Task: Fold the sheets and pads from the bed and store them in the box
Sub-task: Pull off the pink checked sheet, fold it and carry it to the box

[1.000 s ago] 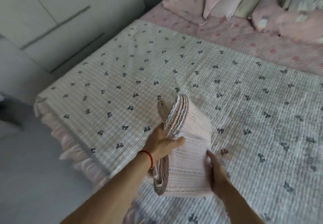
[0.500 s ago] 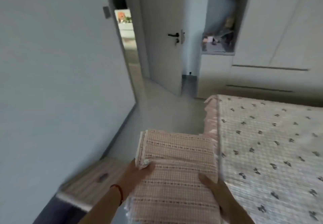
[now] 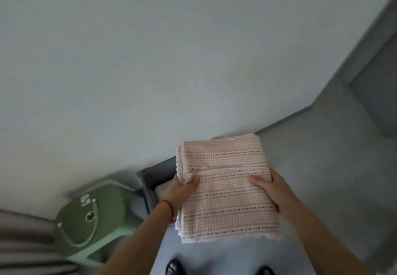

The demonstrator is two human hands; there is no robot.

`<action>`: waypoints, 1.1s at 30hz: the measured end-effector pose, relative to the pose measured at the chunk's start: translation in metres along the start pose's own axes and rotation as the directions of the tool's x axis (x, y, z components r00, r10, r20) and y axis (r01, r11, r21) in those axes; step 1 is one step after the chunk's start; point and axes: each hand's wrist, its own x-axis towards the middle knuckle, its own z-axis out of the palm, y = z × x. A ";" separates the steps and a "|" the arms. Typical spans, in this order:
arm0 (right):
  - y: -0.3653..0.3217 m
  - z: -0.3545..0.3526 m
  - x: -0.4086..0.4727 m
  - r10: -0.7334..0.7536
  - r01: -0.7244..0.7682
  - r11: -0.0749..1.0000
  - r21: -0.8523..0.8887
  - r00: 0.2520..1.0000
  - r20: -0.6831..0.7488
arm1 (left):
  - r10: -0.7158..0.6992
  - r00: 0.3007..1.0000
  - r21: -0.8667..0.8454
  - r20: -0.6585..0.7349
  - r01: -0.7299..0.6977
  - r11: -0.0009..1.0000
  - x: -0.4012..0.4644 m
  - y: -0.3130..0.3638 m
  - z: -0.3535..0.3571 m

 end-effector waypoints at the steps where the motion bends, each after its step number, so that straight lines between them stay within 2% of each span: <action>1: 0.000 0.022 0.006 0.025 -0.025 1.000 -0.007 1.000 0.010 | -0.028 0.999 -0.017 -0.017 0.028 0.999 0.004 -0.005 -0.023; 4: -0.001 0.078 0.037 0.110 -0.106 0.993 -0.057 0.990 0.085 | -0.129 0.987 -0.109 -0.100 0.118 0.987 0.021 -0.028 -0.079; 9: 0.000 0.128 0.097 0.262 -0.228 0.958 -0.177 0.943 0.207 | -0.228 0.964 -0.131 -0.138 0.211 0.969 0.028 -0.042 -0.110; 12: 0.022 0.153 0.158 0.390 -0.313 0.906 -0.285 0.879 0.274 | -0.294 0.939 -0.115 -0.178 0.277 0.954 0.057 -0.066 -0.124; 14: 0.053 0.168 0.206 0.459 -0.342 0.872 -0.349 0.819 0.344 | -0.375 0.888 -0.152 -0.265 0.346 0.926 0.086 -0.098 -0.130; 16: 0.082 0.182 0.247 0.519 -0.381 0.837 -0.392 0.778 0.353 | -0.421 0.848 -0.177 -0.323 0.383 0.907 0.121 -0.126 -0.138; 21: 0.162 0.208 0.353 0.530 -0.375 0.810 -0.451 0.797 0.288 | -0.431 0.830 -0.147 -0.354 0.405 0.902 0.234 -0.204 -0.152; 26: 0.260 0.231 0.456 0.508 -0.391 0.827 -0.404 0.828 0.237 | -0.399 0.816 -0.080 -0.418 0.405 0.911 0.355 -0.298 -0.176; 33: 0.411 0.269 0.564 0.513 -0.396 0.825 -0.403 0.824 0.241 | -0.300 0.744 -0.038 -0.597 0.347 0.937 0.469 -0.428 -0.191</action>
